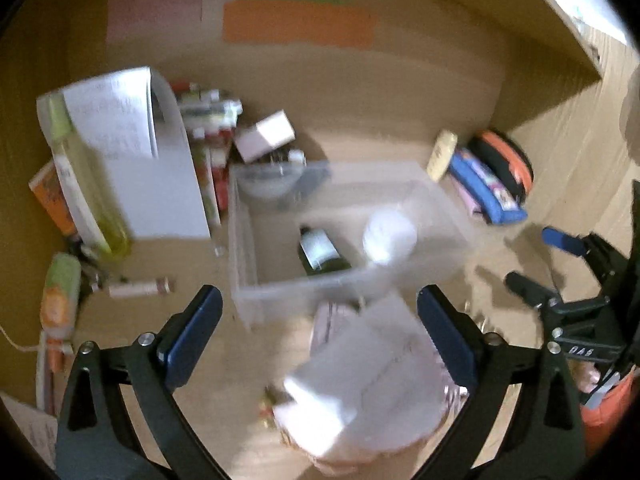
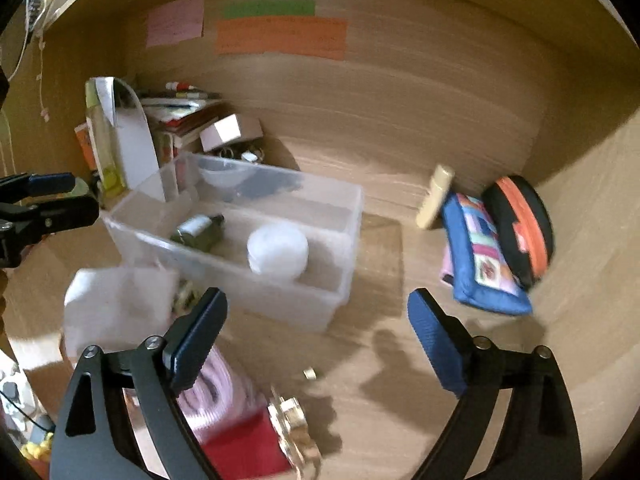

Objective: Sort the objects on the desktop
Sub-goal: 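Grasp the white cloth pouch with the left gripper while the right grasps the red pouch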

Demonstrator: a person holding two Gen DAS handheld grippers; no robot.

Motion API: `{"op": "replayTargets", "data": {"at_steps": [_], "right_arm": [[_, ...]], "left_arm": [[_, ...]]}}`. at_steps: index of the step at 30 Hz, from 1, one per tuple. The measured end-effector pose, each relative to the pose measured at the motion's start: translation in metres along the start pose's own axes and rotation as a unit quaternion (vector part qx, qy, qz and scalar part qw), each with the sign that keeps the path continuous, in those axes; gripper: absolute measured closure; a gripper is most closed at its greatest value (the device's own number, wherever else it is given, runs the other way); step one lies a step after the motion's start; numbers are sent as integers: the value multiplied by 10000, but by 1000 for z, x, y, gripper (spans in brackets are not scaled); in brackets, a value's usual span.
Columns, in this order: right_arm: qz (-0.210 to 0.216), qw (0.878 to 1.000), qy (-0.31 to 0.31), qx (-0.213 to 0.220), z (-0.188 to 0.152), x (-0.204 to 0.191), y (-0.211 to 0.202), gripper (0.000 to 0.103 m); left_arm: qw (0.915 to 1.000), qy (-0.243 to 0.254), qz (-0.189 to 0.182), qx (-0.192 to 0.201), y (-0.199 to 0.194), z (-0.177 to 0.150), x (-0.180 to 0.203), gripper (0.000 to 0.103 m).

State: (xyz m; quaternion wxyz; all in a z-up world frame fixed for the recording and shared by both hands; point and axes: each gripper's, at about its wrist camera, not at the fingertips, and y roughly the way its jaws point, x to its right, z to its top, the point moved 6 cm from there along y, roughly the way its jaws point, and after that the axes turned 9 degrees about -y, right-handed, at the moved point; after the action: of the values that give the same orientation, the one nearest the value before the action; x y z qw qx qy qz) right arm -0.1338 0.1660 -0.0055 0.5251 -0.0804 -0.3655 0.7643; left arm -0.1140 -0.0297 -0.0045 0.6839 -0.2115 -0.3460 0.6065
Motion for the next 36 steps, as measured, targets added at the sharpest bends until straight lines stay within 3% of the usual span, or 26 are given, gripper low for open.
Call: {"op": "replayTargets", "data": {"at_steps": [7, 14, 20, 31, 36], "right_arm": [[-95, 9997, 27, -240, -44, 8, -12, 12], [451, 9971, 94, -598, -80, -6, -8, 12], [730, 9952, -195, -621, -92, -33, -8, 12], [1286, 9846, -372, -1123, -100, -55, 28, 12], [1502, 9818, -306, -1122, -101, -58, 35, 14]], "left_arm": [[9981, 26, 153, -598, 11, -36, -2, 4], [9957, 97, 143, -914, 21, -52, 10, 4], [9930, 177, 114, -1166, 32, -57, 25, 3], [9895, 1015, 477, -907, 41, -65, 57, 1], [9880, 1299, 499, -677, 49, -67, 63, 1]]}}
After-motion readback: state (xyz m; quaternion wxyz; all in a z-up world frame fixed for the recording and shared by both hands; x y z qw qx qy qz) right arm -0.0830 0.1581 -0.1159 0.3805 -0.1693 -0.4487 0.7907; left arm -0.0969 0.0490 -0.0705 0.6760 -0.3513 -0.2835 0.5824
